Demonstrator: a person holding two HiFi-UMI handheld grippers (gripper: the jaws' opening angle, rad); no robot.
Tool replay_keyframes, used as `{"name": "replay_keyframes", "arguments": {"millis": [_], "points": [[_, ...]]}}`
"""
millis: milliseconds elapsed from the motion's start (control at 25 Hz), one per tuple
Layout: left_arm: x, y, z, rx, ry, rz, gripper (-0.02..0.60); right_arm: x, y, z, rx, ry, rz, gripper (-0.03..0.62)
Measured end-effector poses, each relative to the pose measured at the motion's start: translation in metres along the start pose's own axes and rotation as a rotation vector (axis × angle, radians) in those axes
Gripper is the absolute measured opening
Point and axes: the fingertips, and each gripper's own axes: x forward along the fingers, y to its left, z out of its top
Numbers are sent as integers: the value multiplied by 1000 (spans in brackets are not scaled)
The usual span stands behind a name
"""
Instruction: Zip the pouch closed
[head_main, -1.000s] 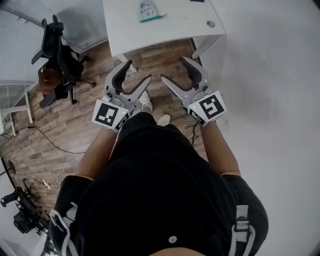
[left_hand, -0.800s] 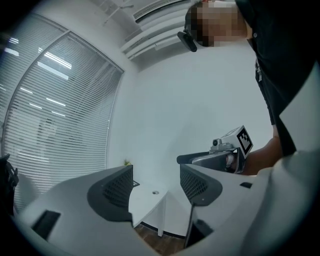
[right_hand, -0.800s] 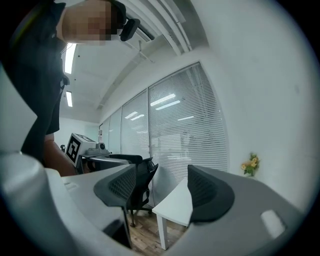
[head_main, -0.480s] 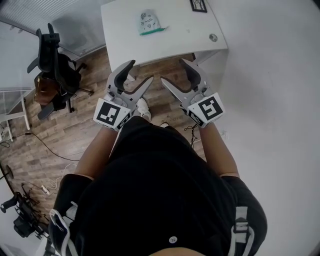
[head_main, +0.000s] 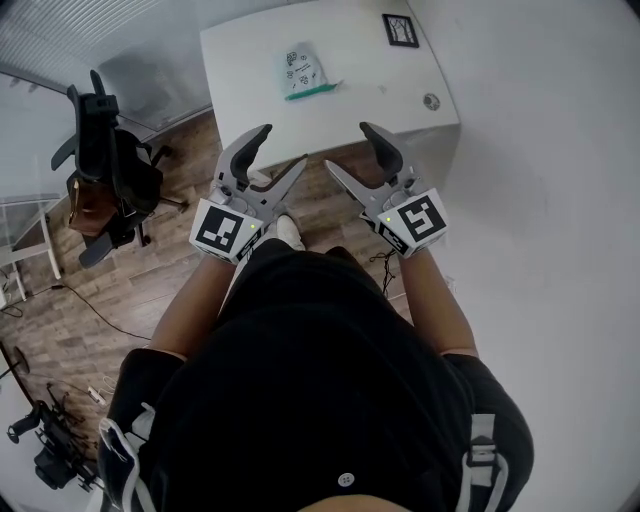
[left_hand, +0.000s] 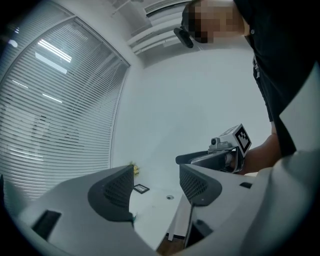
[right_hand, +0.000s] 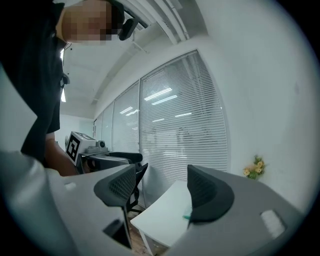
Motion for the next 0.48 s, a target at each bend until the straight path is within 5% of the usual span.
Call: {"name": "replay_keyframes", "arguments": {"millis": [480], "points": [[47, 67, -19, -14, 33, -3, 291, 61, -57, -11, 27, 23, -10, 323]]}}
